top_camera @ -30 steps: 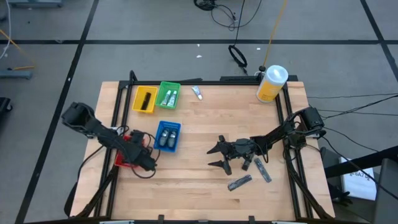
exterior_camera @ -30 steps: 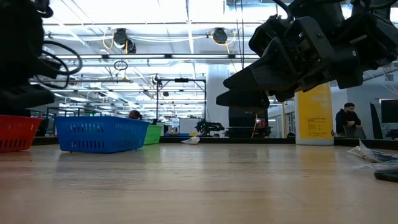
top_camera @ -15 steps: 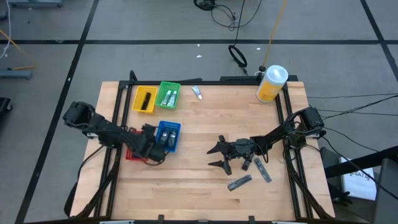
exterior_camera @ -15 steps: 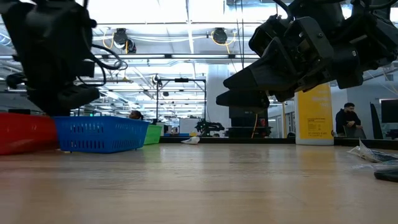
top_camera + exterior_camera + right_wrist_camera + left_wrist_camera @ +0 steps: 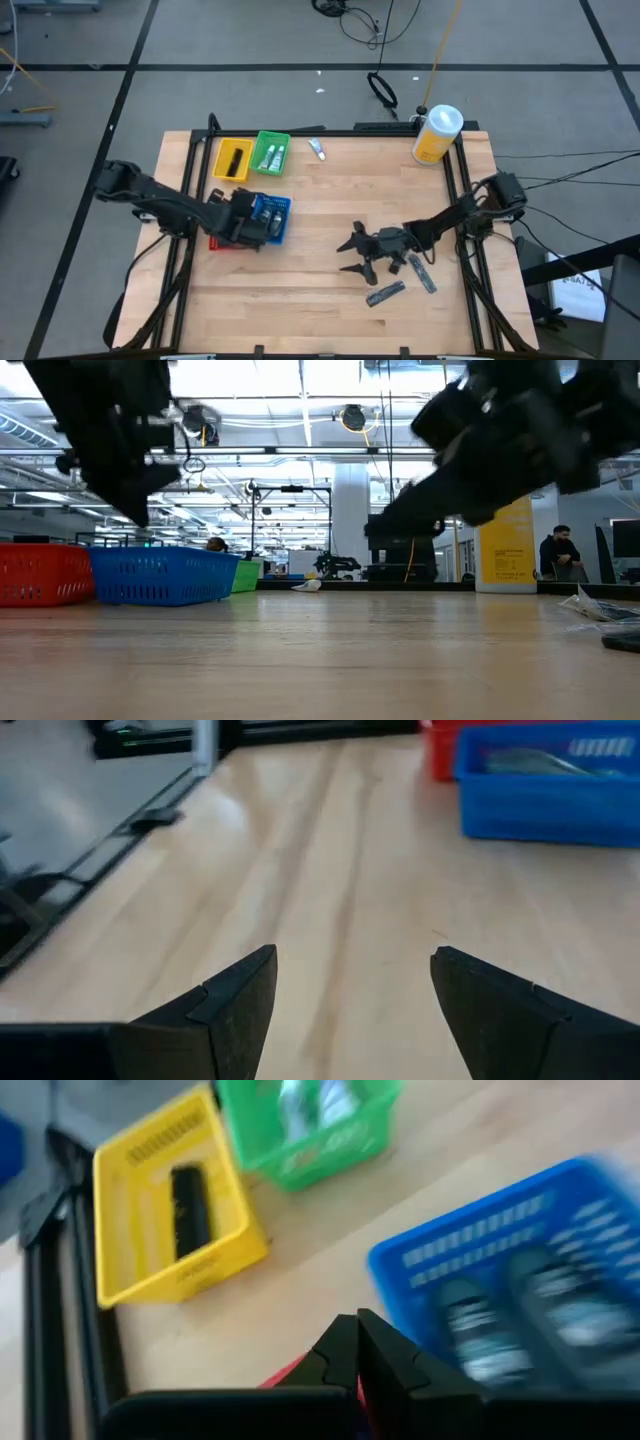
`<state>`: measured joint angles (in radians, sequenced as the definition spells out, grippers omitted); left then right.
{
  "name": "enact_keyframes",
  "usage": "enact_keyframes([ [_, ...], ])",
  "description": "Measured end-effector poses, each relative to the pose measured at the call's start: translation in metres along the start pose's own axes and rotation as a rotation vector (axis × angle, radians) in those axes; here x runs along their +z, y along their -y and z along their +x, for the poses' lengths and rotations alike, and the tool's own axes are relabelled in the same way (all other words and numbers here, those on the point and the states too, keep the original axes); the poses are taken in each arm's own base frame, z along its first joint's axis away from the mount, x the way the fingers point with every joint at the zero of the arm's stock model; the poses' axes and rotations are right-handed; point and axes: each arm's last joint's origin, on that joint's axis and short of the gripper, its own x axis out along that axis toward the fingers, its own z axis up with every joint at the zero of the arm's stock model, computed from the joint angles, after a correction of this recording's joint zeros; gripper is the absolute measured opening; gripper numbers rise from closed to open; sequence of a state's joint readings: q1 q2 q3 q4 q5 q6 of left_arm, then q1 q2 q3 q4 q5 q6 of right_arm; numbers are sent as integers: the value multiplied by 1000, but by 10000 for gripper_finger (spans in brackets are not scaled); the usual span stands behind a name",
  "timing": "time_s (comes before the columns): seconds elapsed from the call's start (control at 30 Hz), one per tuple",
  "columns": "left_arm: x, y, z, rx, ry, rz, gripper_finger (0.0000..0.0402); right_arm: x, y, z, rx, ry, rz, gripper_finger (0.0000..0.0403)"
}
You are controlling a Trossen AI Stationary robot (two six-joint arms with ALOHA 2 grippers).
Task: Pick & Place Travel size toiletries
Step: Put the black comb into the yellow bin
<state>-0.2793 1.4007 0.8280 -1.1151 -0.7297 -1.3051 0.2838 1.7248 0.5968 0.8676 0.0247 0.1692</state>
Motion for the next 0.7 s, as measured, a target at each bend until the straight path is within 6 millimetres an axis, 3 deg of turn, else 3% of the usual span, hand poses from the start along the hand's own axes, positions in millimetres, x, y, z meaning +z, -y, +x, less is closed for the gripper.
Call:
enact_keyframes([
  [0.23, -6, 19, -40, -263, 253, -5, 17, 8, -45, -37, 1, -167, 2, 256],
  [0.47, -8, 72, -72, -574, 513, 218, 4, 1, -100, -72, 88, -241, 158, 246],
  [0.57, -6, 96, -81, -713, 614, 324, 14, -13, -111, -74, 75, -306, 192, 214],
  [0.7, -9, 125, -75, -841, 677, 385, 19, -32, -112, -64, 37, -372, 193, 142],
])
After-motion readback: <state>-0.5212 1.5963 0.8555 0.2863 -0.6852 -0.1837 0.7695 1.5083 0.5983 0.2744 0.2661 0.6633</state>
